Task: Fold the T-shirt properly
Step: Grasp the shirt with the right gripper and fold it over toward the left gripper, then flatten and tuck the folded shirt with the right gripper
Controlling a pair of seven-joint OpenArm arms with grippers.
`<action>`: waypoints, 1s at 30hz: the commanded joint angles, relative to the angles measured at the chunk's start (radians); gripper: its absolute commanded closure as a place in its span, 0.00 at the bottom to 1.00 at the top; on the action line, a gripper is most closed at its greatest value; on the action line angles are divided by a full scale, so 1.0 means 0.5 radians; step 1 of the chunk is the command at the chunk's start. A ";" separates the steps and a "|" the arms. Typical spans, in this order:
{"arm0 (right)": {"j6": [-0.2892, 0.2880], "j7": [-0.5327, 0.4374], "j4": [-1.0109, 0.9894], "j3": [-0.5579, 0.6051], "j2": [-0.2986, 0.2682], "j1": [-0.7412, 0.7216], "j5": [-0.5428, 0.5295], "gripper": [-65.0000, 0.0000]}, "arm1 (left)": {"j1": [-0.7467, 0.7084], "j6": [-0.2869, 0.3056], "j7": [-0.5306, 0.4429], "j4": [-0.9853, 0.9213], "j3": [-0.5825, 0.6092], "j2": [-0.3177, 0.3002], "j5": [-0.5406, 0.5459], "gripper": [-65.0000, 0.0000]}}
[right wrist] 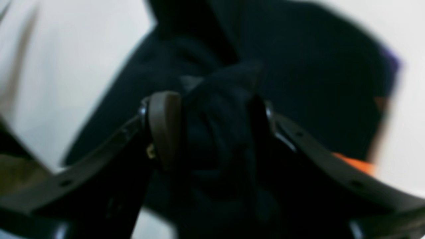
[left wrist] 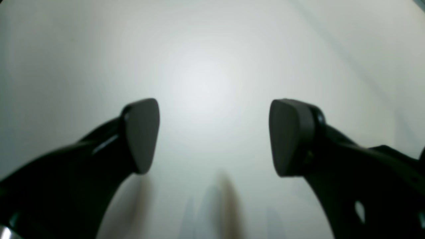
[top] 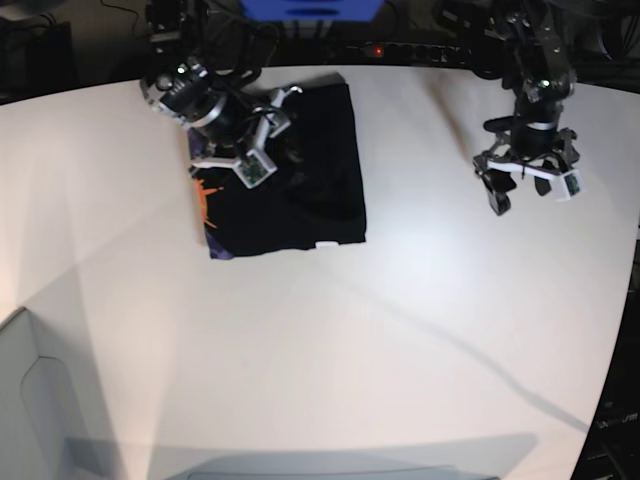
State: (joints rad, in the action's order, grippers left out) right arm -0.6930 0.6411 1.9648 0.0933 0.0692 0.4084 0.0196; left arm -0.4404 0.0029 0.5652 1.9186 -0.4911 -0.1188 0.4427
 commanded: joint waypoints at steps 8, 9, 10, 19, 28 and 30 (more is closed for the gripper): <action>-0.010 -0.056 0.034 0.558 -0.269 -0.027 -0.053 0.51 | -0.004 0.005 -0.049 0.049 -0.010 -0.016 0.012 0.24; -0.010 -0.062 0.037 0.625 -0.318 -0.027 -0.053 0.51 | -0.008 0.005 -0.049 0.049 -0.013 -0.016 0.012 0.24; -0.010 -0.062 0.037 0.677 -0.358 -0.030 -0.050 0.51 | -0.023 0.005 -0.049 0.049 -0.013 -0.016 0.012 0.24; -0.010 -0.062 0.123 0.901 -0.634 -0.085 -0.050 0.51 | -0.032 0.005 -0.049 0.049 -0.023 -0.016 0.012 0.24; -0.010 -0.265 0.135 0.800 -0.542 -0.085 -0.050 0.51 | -0.032 0.005 -0.049 0.049 -0.023 -0.012 0.003 0.24; -0.010 -0.283 0.135 0.720 -0.459 -0.088 -0.050 0.51 | -0.032 0.005 -0.049 0.049 -0.023 -0.016 0.000 0.24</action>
State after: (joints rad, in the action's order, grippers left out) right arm -0.6930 0.5327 2.0159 0.4515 -0.1684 0.3683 0.0120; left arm -0.4568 0.0032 0.5655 1.9224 -0.4961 -0.1188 0.4423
